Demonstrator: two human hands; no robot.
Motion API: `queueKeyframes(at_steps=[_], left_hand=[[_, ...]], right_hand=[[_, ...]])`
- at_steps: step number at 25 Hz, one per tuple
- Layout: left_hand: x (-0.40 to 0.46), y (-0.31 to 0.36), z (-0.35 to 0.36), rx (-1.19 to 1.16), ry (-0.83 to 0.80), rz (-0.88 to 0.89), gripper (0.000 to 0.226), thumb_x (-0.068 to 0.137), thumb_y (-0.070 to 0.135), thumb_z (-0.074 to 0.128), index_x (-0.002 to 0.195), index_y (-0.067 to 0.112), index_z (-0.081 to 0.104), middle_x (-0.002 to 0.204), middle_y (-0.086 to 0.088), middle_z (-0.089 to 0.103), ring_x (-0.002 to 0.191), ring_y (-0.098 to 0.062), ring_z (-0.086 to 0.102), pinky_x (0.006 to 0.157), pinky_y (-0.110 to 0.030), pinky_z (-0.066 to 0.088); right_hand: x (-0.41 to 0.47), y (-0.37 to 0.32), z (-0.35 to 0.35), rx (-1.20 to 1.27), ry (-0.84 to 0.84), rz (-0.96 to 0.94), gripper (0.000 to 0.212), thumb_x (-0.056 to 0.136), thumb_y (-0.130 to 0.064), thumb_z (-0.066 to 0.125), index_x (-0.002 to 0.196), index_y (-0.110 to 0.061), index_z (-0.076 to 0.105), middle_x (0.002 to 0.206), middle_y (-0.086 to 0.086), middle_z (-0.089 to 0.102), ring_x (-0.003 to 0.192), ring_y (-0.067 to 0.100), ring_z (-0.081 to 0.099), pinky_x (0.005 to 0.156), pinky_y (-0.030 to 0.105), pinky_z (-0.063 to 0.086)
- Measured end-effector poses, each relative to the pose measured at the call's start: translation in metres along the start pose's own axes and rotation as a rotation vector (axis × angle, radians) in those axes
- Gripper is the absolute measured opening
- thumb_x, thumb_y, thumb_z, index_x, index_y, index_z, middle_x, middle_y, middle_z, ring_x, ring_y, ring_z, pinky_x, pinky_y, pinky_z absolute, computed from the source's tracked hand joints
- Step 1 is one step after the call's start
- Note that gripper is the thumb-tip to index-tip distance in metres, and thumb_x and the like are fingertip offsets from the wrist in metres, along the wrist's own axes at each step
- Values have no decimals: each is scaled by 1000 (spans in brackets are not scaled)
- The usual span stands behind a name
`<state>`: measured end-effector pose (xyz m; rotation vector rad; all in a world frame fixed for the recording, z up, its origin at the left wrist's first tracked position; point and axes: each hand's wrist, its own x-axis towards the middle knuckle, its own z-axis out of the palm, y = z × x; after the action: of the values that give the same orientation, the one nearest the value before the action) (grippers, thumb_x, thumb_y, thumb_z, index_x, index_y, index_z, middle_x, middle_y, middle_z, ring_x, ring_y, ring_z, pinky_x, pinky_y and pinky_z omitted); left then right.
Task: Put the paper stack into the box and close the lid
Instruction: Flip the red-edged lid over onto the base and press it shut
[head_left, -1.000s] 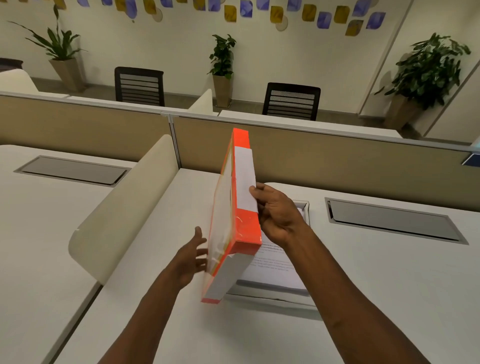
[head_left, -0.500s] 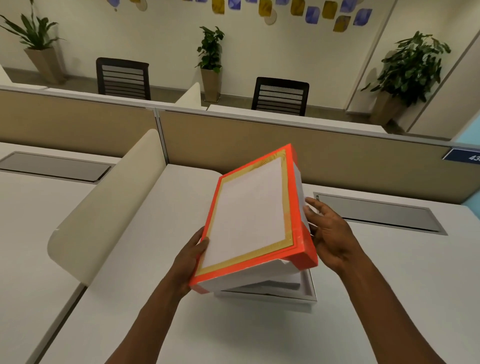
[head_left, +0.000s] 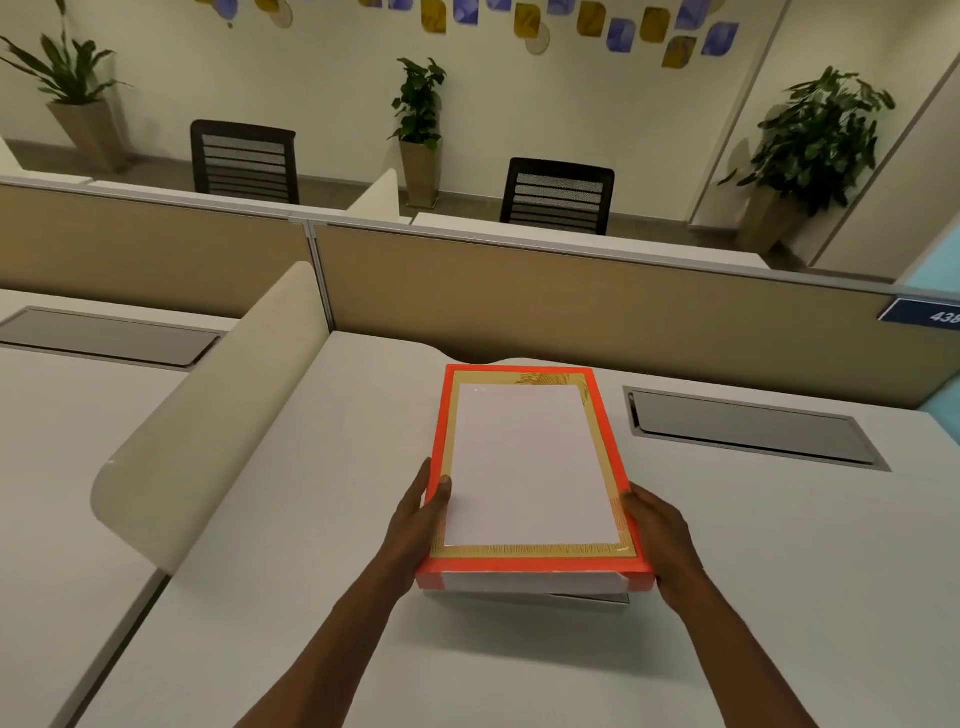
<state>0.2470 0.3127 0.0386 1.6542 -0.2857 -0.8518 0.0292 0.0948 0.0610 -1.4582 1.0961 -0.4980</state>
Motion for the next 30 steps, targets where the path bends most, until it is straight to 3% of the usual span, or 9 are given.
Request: queueKeyframes(at_steps=[3, 6, 10, 14, 17, 23, 30], left_hand=[[0, -3, 8, 54, -26, 13, 77, 82, 71, 47, 151, 48, 25, 154, 6, 43, 110, -16, 58, 86, -32, 55], [3, -2, 16, 124, -47, 49, 76, 84, 71, 44, 153, 49, 19, 156, 5, 40, 105, -8, 57, 81, -23, 53], [5, 2, 25, 200, -75, 73, 79, 85, 72, 40, 154, 47, 10, 157, 4, 38, 122, -21, 56, 101, -41, 51], [4, 2, 21, 257, -75, 95, 86, 82, 75, 38, 155, 45, 4, 158, 5, 36, 131, -27, 54, 105, -45, 50], [5, -1, 20, 264, -68, 115, 81, 88, 71, 40, 155, 43, 3, 158, 5, 37, 129, -27, 56, 105, -48, 51], [9, -9, 22, 265, -63, 106, 79, 91, 68, 39, 156, 41, 4, 159, 6, 35, 131, -28, 55, 106, -51, 51], [14, -17, 15, 226, -33, 81, 62, 99, 55, 28, 157, 38, 11, 158, 3, 38, 136, -27, 50, 110, -47, 45]], right_hand=[[0, 27, -2, -66, 42, -21, 29, 102, -32, 51, 127, -27, 64, 107, -6, 72, 90, 16, 69, 66, 28, 53], [4, 45, -3, -115, 48, -16, 35, 103, -33, 47, 135, -23, 59, 116, 2, 69, 97, 21, 66, 75, 34, 55], [11, 54, -1, -201, 58, -4, 38, 105, -30, 42, 140, -21, 53, 130, 8, 63, 108, 27, 60, 96, 46, 52], [13, 58, 8, -296, 41, 0, 42, 105, -30, 38, 145, -19, 48, 137, 10, 58, 116, 30, 55, 103, 48, 46], [15, 55, 12, -345, 37, -21, 42, 106, -30, 37, 144, -19, 48, 133, 10, 60, 112, 30, 57, 100, 46, 49], [17, 56, 10, -410, 31, -47, 41, 106, -30, 36, 144, -20, 48, 118, 9, 64, 94, 26, 61, 81, 37, 51], [15, 53, 16, -503, 19, -77, 42, 106, -32, 33, 142, -18, 49, 120, 11, 66, 96, 28, 62, 81, 35, 50]])
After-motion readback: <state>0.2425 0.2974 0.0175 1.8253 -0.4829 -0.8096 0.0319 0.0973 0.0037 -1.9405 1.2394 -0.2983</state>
